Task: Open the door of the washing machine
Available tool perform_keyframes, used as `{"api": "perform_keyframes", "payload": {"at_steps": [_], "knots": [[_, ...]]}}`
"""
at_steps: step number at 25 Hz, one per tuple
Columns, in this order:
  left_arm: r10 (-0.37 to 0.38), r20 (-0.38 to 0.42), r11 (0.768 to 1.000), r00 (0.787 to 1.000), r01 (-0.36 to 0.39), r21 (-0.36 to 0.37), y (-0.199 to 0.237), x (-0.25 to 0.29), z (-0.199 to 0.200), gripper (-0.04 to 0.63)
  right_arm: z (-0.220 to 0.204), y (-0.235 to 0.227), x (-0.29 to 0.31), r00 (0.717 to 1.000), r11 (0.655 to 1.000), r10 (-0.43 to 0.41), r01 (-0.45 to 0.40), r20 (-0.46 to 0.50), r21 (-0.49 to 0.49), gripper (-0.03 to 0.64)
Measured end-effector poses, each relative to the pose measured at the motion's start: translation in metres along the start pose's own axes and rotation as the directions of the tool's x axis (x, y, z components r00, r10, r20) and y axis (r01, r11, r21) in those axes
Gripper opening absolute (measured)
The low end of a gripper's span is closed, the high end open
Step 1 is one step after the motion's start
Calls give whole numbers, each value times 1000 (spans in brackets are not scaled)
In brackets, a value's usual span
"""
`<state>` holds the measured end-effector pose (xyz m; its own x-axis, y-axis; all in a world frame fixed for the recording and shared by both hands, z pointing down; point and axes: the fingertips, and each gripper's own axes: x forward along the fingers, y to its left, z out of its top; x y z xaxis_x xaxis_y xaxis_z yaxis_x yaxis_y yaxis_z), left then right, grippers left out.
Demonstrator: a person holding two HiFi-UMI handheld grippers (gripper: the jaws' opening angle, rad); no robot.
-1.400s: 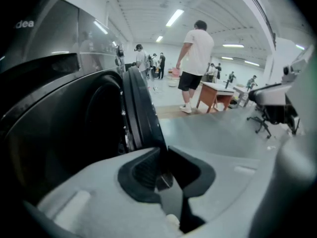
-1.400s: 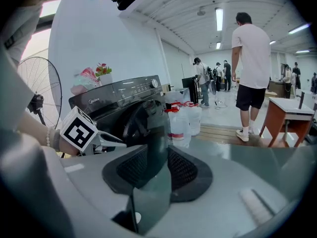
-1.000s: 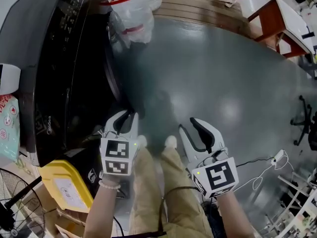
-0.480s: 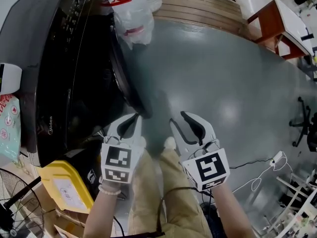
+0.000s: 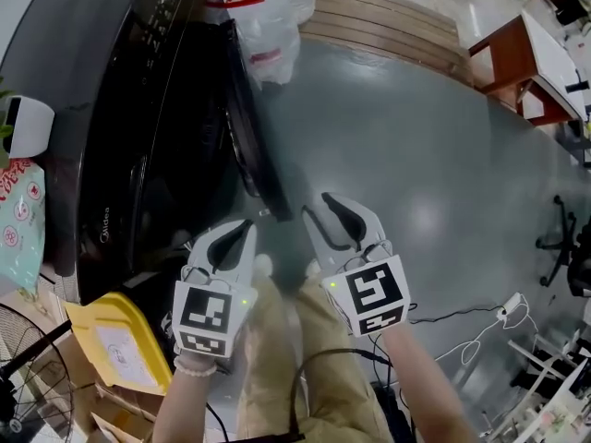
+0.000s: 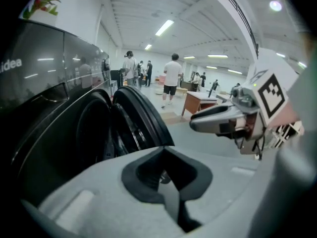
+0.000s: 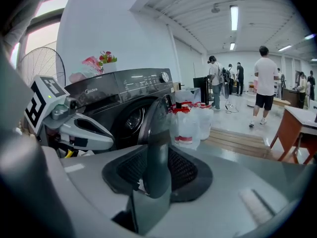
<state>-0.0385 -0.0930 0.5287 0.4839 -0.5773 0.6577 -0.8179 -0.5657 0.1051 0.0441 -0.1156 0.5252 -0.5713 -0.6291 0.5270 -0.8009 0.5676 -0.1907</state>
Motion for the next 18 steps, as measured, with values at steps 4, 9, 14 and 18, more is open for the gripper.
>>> {"api": "perform_keyframes", "payload": {"at_steps": [4, 9, 14, 18], "knots": [[4, 15, 1000, 1000, -4, -1, 3, -10, 4, -6, 6, 7, 18, 1000, 1000, 8, -8, -8, -14, 114], [7, 17, 1000, 1000, -7, 2, 7, -14, 5, -6, 10, 17, 41, 999, 999, 27, -28, -24, -16, 136], [12, -4, 1000, 1000, -12, 2, 13, -15, 1, -6, 14, 22, 60, 999, 999, 35, -36, -40, -24, 141], [9, -15, 1000, 1000, -9, -2, 15, -13, -3, -6, 14, 25, 64, 998, 999, 46, -47, -36, -24, 145]]}}
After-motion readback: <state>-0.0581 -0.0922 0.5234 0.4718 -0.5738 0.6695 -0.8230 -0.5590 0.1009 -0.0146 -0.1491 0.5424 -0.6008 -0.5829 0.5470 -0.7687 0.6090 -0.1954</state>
